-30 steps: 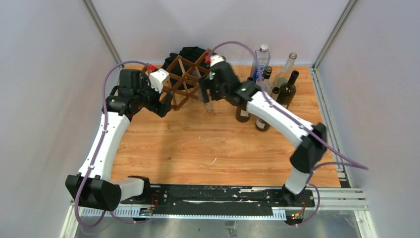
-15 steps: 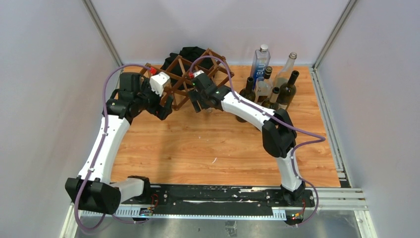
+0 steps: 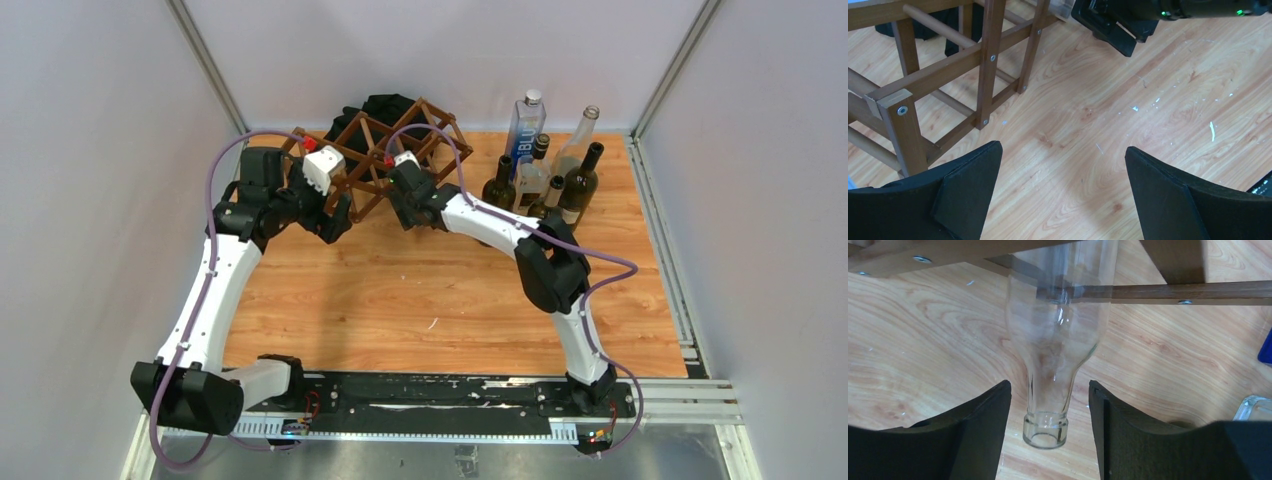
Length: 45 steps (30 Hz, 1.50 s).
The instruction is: Take the wine bottle off the wine rack
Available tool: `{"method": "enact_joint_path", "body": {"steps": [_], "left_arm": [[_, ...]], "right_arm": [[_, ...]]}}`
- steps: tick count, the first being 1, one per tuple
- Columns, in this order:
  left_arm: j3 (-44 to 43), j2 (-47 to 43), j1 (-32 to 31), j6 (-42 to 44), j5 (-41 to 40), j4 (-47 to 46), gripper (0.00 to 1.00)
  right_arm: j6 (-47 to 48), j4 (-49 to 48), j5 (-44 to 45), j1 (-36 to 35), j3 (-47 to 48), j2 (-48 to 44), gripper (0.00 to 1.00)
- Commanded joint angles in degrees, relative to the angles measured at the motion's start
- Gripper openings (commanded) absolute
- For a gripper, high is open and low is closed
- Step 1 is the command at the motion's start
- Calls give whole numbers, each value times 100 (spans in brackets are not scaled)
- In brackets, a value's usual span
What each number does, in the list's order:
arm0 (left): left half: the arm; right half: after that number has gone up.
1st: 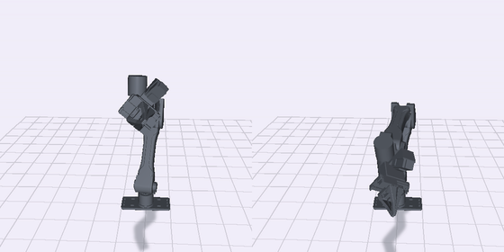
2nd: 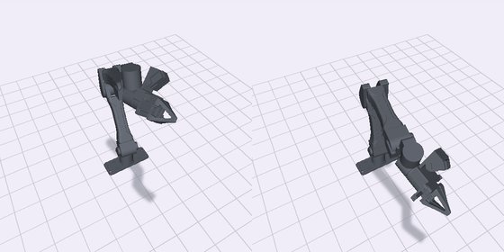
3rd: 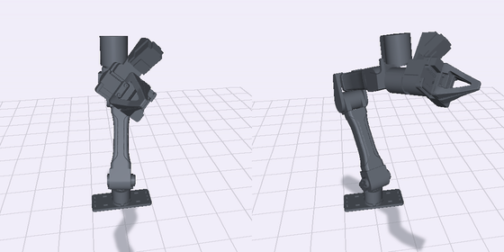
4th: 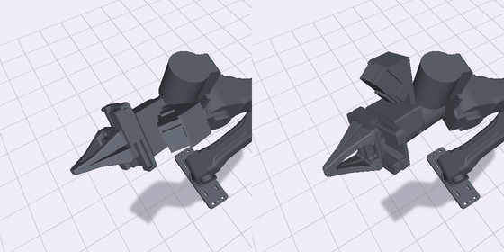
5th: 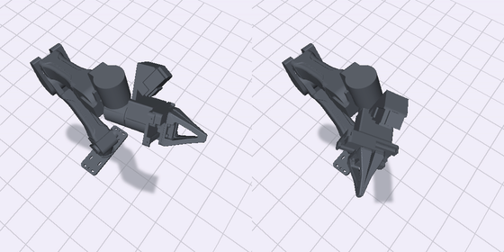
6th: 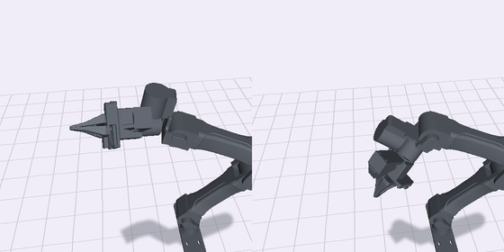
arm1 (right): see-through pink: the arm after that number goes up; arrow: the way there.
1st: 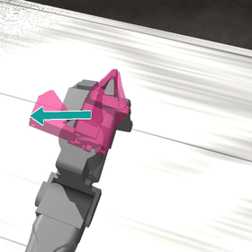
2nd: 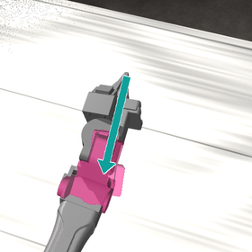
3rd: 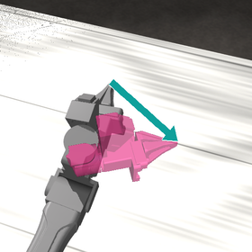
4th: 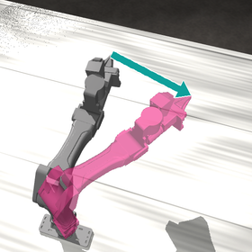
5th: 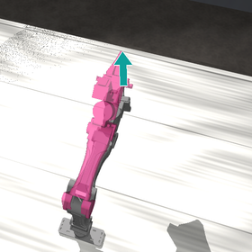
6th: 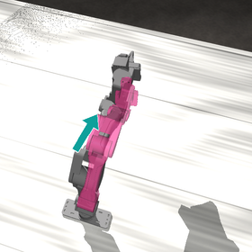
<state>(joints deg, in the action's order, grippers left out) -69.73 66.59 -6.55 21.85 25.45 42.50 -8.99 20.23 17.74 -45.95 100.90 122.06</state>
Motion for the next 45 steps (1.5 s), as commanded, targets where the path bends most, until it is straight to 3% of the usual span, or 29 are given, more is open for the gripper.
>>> {"method": "enact_joint_path", "body": {"steps": [1, 11, 18, 22, 24, 25, 36, 45], "left_arm": [[-69, -103, 30, -45, 229, -69, 100], [-282, -110, 31, -143, 337, 37, 100], [-408, -119, 26, -177, 426, 101, 100], [-442, -140, 28, -134, 425, 127, 100], [-407, -151, 30, -98, 462, 127, 100], [-375, -150, 29, -80, 480, 127, 100], [-194, -38, 30, 32, 513, -17, 100], [-171, -128, 30, 181, 570, -45, 100]], "right_arm": [[-95, -269, 425, 43, -130, 238, 61], [-232, -735, 578, 43, -266, 342, 48], [-233, -987, 626, 43, -412, 378, 44], [-273, -1002, 651, 30, -457, 336, 24], [-293, -1047, 687, 10, -614, 222, 4], [-314, -1082, 704, 1, -716, 143, 0], [-922, -1308, 403, -237, -2395, -1327, 0], [-1751, -1216, -591, -319, -3517, -2422, 0]]}}
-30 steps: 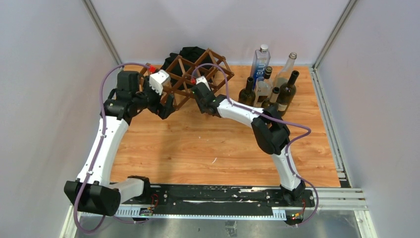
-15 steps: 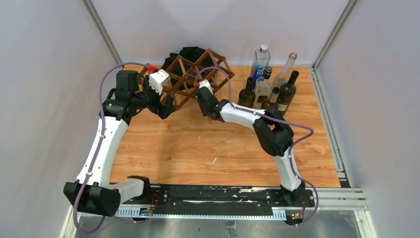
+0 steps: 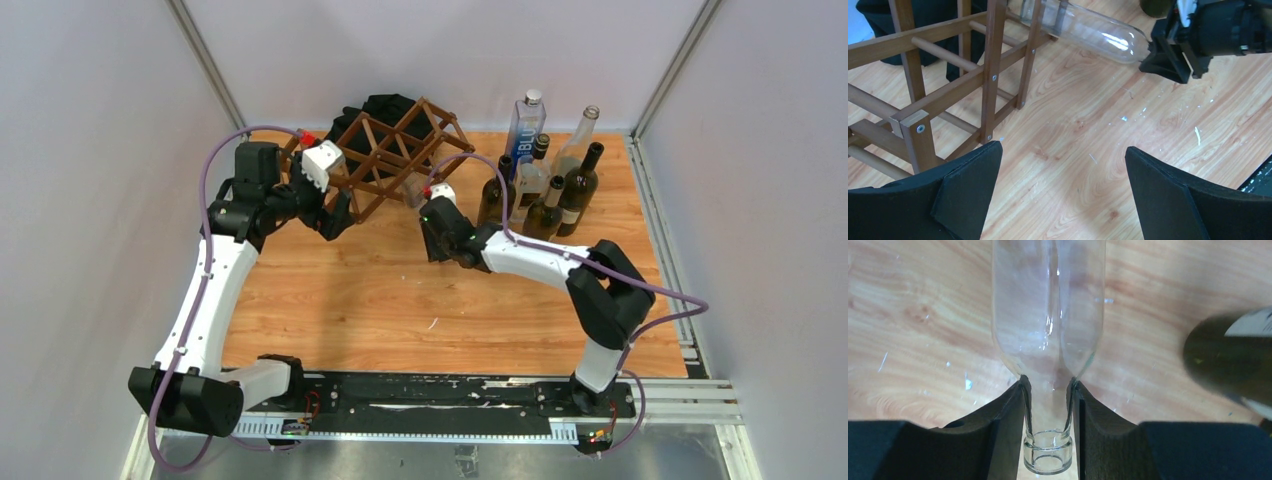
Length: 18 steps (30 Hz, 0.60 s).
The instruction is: Take the wine bottle off the wine rack
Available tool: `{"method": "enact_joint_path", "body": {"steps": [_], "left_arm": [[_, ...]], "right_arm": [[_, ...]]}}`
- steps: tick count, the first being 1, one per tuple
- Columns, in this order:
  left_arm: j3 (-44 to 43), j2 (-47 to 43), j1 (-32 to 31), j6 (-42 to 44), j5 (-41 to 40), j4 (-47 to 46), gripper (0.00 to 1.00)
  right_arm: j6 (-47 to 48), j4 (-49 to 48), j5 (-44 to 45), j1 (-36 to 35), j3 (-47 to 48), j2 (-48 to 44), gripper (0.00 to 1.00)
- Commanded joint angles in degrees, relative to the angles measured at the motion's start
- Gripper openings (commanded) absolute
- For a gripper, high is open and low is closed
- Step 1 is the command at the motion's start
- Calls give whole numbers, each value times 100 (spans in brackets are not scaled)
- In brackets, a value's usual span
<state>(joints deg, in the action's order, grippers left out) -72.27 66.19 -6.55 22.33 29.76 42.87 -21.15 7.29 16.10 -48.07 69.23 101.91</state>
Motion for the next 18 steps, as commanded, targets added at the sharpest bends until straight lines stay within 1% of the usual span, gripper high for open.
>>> {"method": "enact_joint_path", "body": {"steps": [1, 9, 15, 18], "left_arm": [[108, -116, 28, 138, 136, -83, 100], [143, -197, 30, 253, 208, -129, 100], [178, -239, 29, 498, 260, -123, 100], [293, -319, 30, 735, 444, -128, 100]], "right_arm": [[-567, 65, -537, -121, -447, -507, 0], [-933, 67, -1142, -132, -1107, -1405, 0], [-1130, 185, -1339, -132, -1288, -2019, 0], [-1126, 418, -1423, -128, -1214, -2225, 0]]}}
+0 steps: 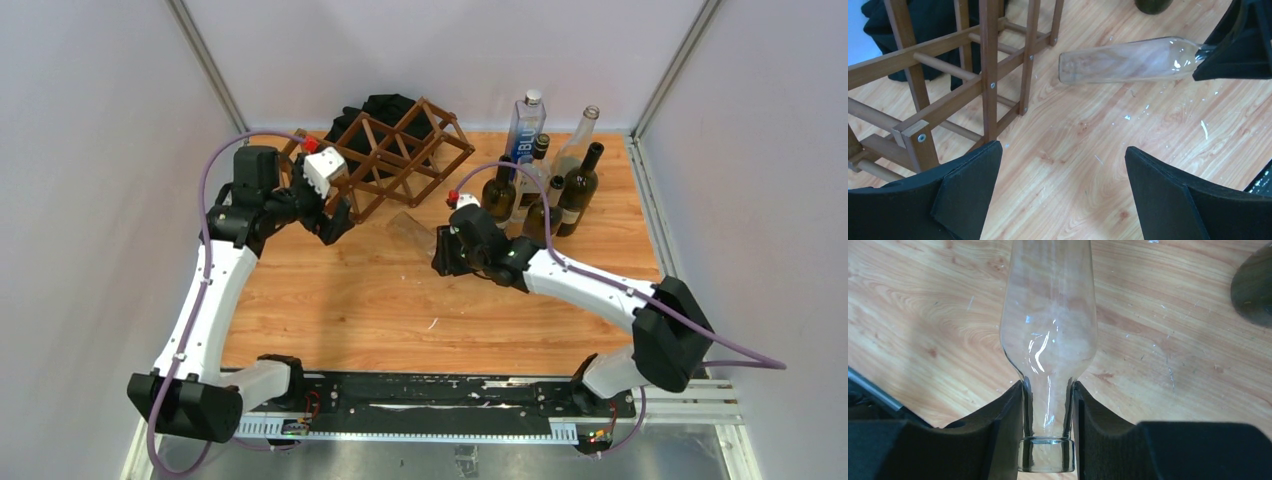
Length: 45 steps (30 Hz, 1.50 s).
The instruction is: Take the wine bottle off the wine rack
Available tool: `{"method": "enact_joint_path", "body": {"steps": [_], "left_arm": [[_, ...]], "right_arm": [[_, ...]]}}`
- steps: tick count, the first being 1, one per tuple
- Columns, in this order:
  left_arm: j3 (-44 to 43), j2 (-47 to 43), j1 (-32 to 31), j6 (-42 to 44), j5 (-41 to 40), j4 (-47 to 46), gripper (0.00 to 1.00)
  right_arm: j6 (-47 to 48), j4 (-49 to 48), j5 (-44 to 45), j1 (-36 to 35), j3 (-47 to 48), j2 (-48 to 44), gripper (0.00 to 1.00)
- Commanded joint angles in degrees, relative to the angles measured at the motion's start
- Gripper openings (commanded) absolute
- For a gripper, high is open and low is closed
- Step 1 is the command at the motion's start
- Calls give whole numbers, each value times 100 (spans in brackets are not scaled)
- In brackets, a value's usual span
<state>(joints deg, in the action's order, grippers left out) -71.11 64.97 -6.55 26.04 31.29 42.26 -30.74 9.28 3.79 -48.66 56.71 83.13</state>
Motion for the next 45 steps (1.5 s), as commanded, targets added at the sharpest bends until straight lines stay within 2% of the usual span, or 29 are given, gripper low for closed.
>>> {"method": "enact_joint_path", "body": {"steps": [1, 4, 10, 16, 21, 26, 37, 41, 44, 45], "left_arm": [[251, -248, 15, 484, 408, -69, 100], [596, -457, -82, 1062, 699, -65, 100], [1382, -787, -775, 2531, 167, 6, 100], [1440, -754, -1383, 3157, 101, 24, 100], [1214, -419, -1867, 2609, 452, 19, 100], [1165, -283, -2036, 1794, 957, 49, 100], [1184, -163, -2061, 1521, 1546, 803, 100], [1183, -46, -2070, 1381, 1449, 832, 100], [1108, 74, -2070, 1443, 1414, 1030, 96], [1064, 124, -2070, 1422, 1453, 1121, 89]], "right_arm": [[-158, 347, -225, -65, 103, -410, 0], [-43, 730, -481, -56, 332, -628, 0], [253, 1143, -1116, -29, 607, -1067, 0], [796, 894, -1842, -29, 455, -1551, 0], [903, 890, -2078, -59, 558, -1641, 0], [1045, 734, -2318, -212, 622, -1748, 0], [1261, 553, -2568, -607, 873, -1800, 0], [1365, 559, -2635, -777, 1067, -1806, 0], [1490, 615, -2621, -924, 1123, -1841, 0], [1501, 653, -2580, -958, 1115, -1856, 0]]}}
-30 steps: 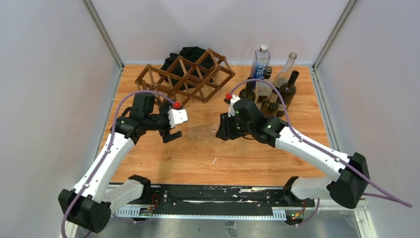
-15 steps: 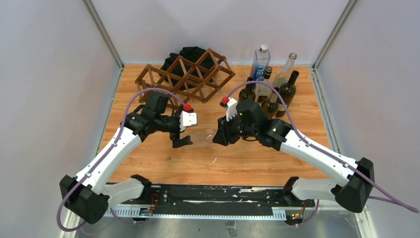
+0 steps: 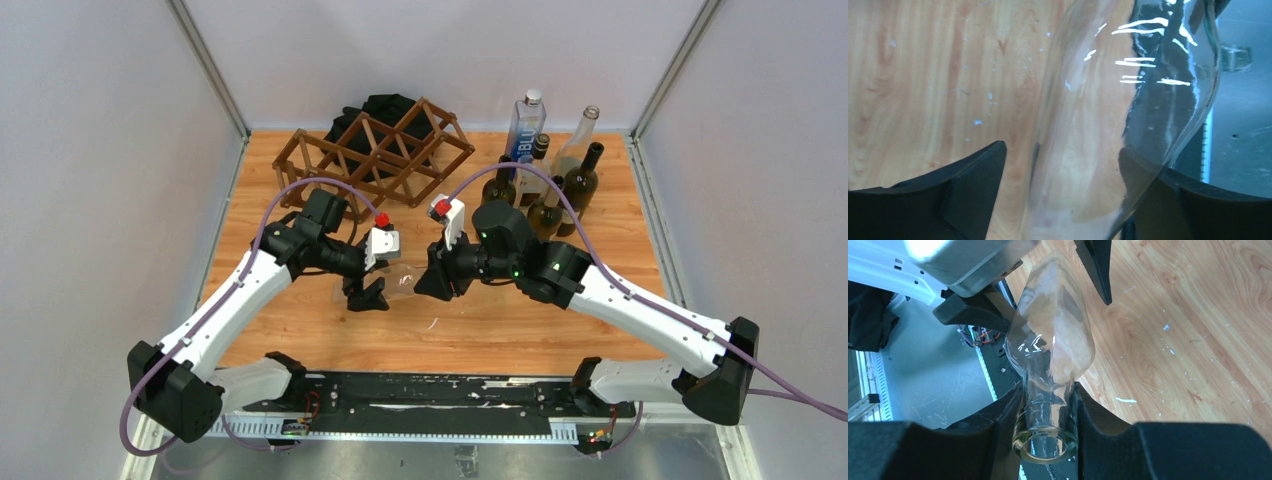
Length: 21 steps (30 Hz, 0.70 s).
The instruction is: Take the wine bottle off the wine rack
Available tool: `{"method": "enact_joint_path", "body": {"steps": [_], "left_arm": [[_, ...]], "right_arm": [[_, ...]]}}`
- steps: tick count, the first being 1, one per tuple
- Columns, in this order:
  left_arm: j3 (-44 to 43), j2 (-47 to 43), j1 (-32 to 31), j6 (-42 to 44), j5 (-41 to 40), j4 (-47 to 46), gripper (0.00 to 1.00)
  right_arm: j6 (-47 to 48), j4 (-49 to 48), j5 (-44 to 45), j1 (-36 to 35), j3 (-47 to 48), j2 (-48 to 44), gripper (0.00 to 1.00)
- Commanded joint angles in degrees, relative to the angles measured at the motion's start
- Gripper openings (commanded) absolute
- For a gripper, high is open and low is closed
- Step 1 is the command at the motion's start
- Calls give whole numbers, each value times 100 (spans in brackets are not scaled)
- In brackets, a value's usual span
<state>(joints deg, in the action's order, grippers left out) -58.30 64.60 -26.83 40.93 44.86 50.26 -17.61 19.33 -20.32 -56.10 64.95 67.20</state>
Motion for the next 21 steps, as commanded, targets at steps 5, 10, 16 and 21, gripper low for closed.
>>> {"method": "enact_joint_path", "body": {"steps": [5, 10, 16, 21], "left_arm": [[-523, 320, -42, -223, 325, 521, 43], [-796, 248, -42, -428, 624, 520, 0], [-1086, 220, -39, -1361, 900, 181, 0], [-766, -116, -42, -2817, 861, -1274, 0]], "right_arm": [[116, -279, 84, -222, 163, -345, 8], [-219, -431, 667, -226, -43, -522, 53], [-930, -1132, 1139, -213, -365, -880, 77], [-1410, -1570, 1768, -209, -400, -935, 78]]}}
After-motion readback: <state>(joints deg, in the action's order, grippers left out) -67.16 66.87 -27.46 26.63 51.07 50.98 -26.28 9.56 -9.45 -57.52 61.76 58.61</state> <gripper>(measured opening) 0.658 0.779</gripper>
